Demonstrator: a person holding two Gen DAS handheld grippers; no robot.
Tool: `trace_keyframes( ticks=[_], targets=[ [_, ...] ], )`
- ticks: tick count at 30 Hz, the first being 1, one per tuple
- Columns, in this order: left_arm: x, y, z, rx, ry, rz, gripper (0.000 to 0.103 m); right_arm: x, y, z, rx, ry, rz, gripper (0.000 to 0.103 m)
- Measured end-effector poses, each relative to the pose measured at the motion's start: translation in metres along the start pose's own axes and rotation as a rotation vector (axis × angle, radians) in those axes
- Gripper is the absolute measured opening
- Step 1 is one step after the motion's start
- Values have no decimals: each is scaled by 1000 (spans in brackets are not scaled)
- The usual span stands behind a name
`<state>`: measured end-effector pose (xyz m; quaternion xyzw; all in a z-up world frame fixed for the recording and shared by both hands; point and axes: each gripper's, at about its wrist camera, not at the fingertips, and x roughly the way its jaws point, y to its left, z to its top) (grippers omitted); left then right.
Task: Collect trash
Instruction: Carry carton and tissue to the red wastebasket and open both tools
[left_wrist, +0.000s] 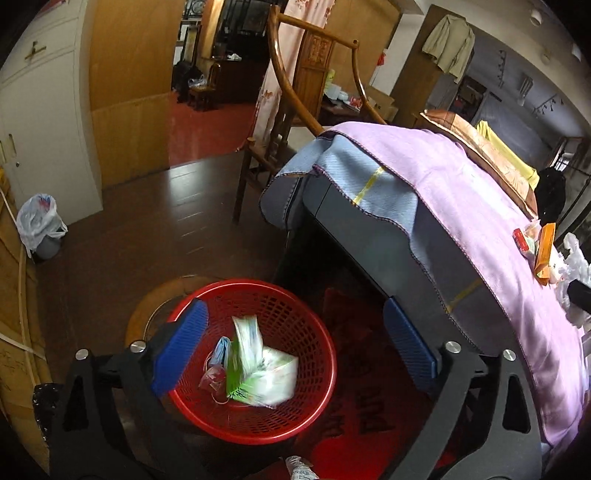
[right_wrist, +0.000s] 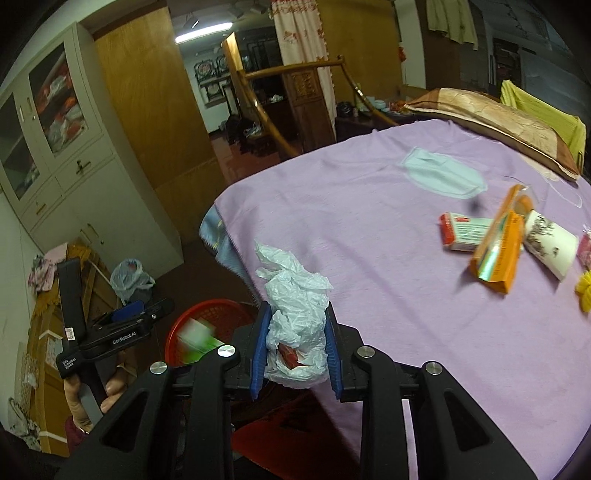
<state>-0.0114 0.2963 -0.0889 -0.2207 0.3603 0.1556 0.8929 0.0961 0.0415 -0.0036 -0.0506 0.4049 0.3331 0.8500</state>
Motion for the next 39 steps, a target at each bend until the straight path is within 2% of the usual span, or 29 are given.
trace_keyframes(
  ticks=[2,8,15,22,28,32,39],
  targets=[
    [-2,10,1,-23,-18,21,94,9,10,2,-15,19,-3,28],
    [-14,52,5,-119,-82,202,94,39,49,3,-68,85,31,29],
    [-19,91,8,-231,-108,304,94,87,101,-3,-156,206,105,29],
    [-22,112,6,-289,-101,307,94,128,146,-10,-229,309,149,31],
    [-17,117,5,-292,-94,331,94,152,166,-16,-267,354,164,54],
    [-18,113,5,-293,-97,336,94,154,170,-19,-272,363,170,55],
    [-16,107,4,-270,-93,327,94,142,160,-13,-243,322,148,57]
  ],
)
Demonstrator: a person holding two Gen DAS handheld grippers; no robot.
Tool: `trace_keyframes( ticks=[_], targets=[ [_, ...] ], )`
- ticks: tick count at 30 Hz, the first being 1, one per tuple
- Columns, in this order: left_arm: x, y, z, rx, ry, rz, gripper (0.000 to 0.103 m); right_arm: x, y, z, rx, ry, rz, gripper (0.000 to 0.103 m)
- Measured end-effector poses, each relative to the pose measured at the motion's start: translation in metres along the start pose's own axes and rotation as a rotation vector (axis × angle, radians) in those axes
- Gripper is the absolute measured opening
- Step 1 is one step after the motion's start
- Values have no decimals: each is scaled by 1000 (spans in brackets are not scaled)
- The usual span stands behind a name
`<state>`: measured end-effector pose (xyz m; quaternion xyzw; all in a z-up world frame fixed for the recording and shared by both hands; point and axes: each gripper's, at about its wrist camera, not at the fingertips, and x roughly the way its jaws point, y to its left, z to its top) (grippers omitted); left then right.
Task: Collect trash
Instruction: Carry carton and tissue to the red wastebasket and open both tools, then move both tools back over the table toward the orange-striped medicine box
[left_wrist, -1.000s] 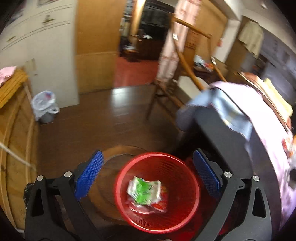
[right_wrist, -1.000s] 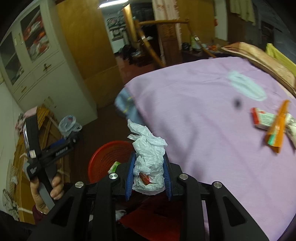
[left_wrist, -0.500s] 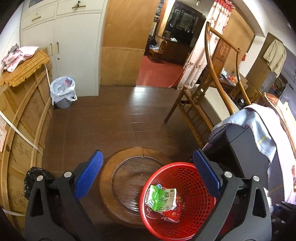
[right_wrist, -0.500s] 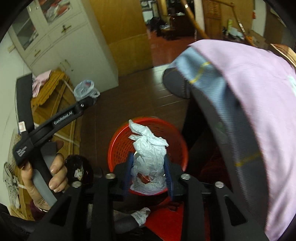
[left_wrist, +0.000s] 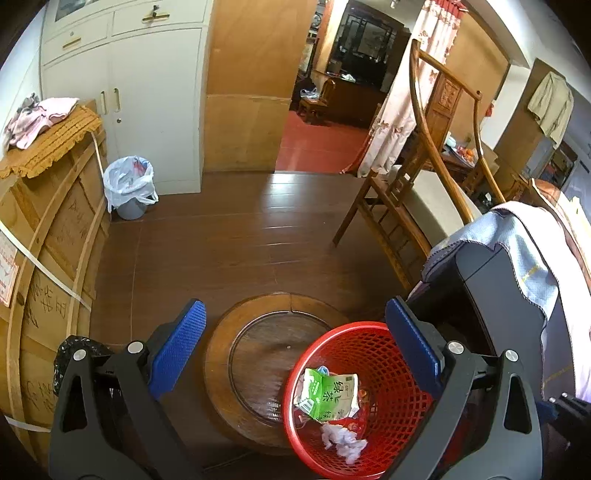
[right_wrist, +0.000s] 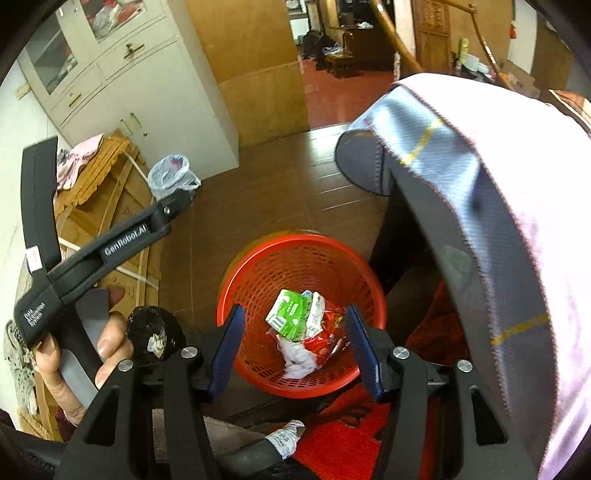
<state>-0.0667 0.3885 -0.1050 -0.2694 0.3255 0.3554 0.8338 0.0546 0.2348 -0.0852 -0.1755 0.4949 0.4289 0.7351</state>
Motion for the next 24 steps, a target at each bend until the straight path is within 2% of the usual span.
trace_keyframes(
  ticks=[6,15,24],
  targets=[
    [-6,-11,-1,28,-10,-19,94,-21,-10,-6,23,-51,-23,61],
    [-26,-34,-7,75,-35,-100,95,-68,-26,-26,58,-153,-67,66],
    [-65,-99,-28,232,-66,-216,95,-135,-61,-61,126,-298,-140,76]
  ],
)
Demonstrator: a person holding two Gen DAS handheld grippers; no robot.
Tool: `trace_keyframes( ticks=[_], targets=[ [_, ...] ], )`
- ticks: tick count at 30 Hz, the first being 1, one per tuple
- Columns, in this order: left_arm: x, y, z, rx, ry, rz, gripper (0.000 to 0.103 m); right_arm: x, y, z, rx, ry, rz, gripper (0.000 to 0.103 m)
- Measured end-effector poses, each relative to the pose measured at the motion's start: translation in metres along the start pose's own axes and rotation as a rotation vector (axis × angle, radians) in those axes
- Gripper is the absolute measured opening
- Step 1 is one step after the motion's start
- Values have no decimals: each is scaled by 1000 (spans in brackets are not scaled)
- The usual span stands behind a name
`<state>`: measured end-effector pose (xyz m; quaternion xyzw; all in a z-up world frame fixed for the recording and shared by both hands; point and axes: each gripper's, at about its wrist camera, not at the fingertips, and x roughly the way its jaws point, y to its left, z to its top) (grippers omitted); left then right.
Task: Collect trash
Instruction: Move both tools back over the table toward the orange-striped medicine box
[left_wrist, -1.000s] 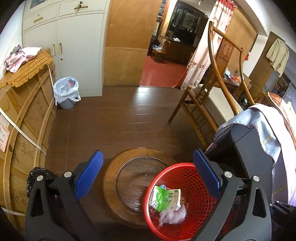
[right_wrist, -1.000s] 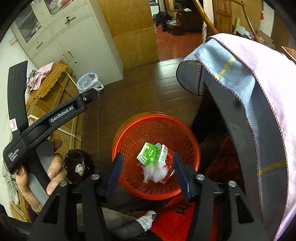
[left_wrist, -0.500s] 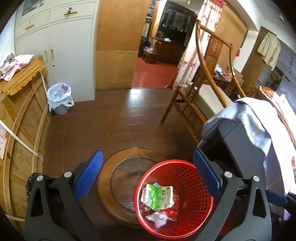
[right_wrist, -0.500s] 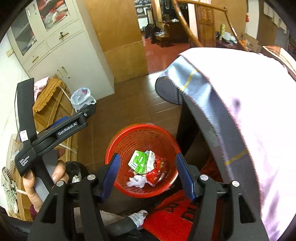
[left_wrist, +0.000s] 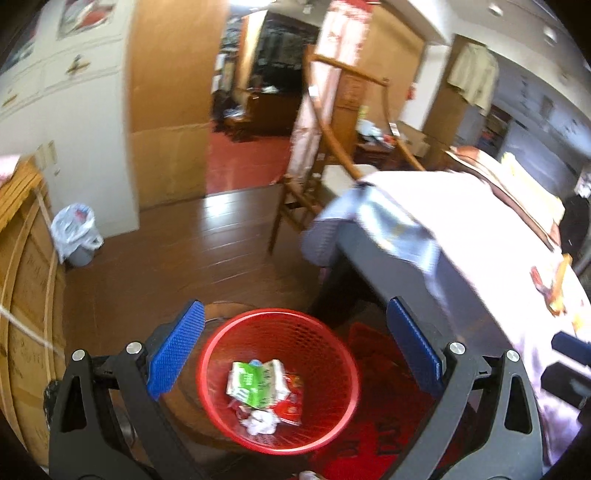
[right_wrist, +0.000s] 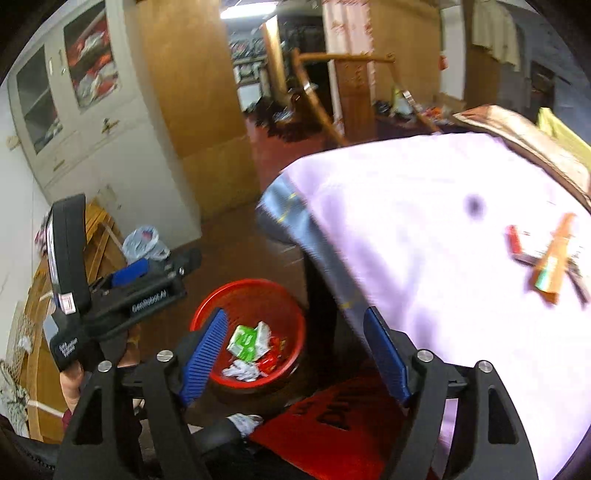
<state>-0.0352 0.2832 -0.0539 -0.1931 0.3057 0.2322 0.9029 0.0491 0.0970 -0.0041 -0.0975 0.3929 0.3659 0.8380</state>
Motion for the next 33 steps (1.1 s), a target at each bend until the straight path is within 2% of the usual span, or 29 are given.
trace_keyframes(
  ticks=[7,16,23,29,33],
  targets=[
    [-39,-72,-4,170,-59,-79,96,-57,-56,-18,96,-129,-66,81],
    [-44,-165,-23,357,-35,-150,96,-111,-154,-55,250,-248,-188,86],
    [-24,-244,-38,518,-11,-171,96,-121,-237,-79,381,-257,-285,87],
    [-4,-299,-38,592,-2,-198,96,-128,-297,-94,448,-242,-375,87],
    [11,-326,-36,626,17,-212,96,-124,-319,-101,485,-217,-394,88]
  ],
)
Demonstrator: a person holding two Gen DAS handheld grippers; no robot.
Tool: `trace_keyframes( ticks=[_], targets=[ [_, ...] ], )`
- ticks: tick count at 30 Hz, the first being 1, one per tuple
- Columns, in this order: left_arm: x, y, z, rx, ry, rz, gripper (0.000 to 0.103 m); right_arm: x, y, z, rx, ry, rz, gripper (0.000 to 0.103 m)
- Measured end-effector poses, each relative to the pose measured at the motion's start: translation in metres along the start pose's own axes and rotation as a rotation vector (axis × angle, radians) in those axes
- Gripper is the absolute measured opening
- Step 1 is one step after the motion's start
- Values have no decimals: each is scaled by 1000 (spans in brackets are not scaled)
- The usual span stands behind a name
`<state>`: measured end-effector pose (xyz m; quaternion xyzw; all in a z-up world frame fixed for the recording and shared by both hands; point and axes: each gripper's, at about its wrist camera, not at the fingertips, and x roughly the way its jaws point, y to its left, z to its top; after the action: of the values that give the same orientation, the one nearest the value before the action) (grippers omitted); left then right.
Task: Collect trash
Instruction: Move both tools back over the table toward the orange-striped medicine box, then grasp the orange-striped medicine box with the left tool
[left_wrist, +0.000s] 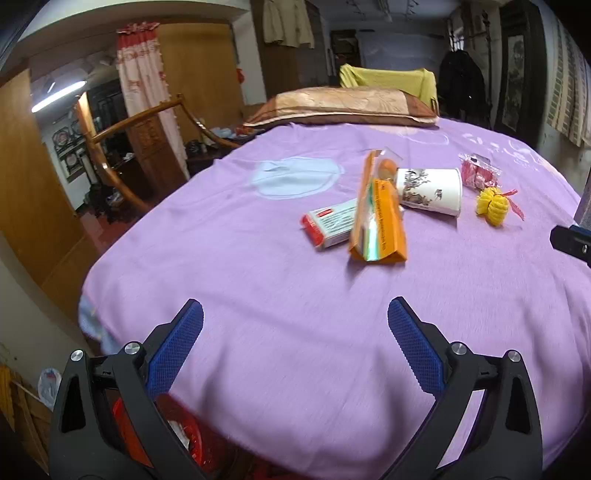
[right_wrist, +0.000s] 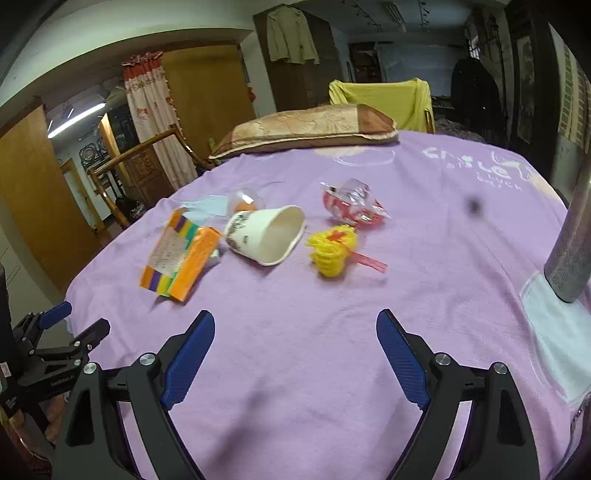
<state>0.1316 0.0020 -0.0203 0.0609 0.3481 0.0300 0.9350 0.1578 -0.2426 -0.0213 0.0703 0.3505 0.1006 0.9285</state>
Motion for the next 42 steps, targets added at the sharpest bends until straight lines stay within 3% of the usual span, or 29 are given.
trace_keyframes(
  ticks=[4,8,14,18,23,26,30,34,38,42],
  targets=[
    [20,-5,13,5,30,-37,96,15,-14,-4,48,45,14,90],
    [43,-3,29,-18,72,-73,96,23,-23,-7,120,89,80,91],
    [61,-19,54,-26,79,-169,96,26,-17,-9,98,107,77,95],
    [70,-41,66,17,74,-195,96,26,-12,-9,78,113,72,95],
    [98,-65,74,75,150,-176,96,24,-14,-11,91,122,70,95],
    [110,-64,71,68,199,-126,96,25,-16,-11,97,127,71,95],
    [104,-43,61,52,190,-108,96,24,-16,-12,98,124,72,95],
    [93,-13,48,46,175,-53,84,24,-14,-11,91,123,76,95],
    [78,5,36,18,182,-91,84,23,-15,-12,99,119,77,95],
    [68,-2,38,78,131,-71,88,24,-15,-12,101,121,77,95]
  ],
)
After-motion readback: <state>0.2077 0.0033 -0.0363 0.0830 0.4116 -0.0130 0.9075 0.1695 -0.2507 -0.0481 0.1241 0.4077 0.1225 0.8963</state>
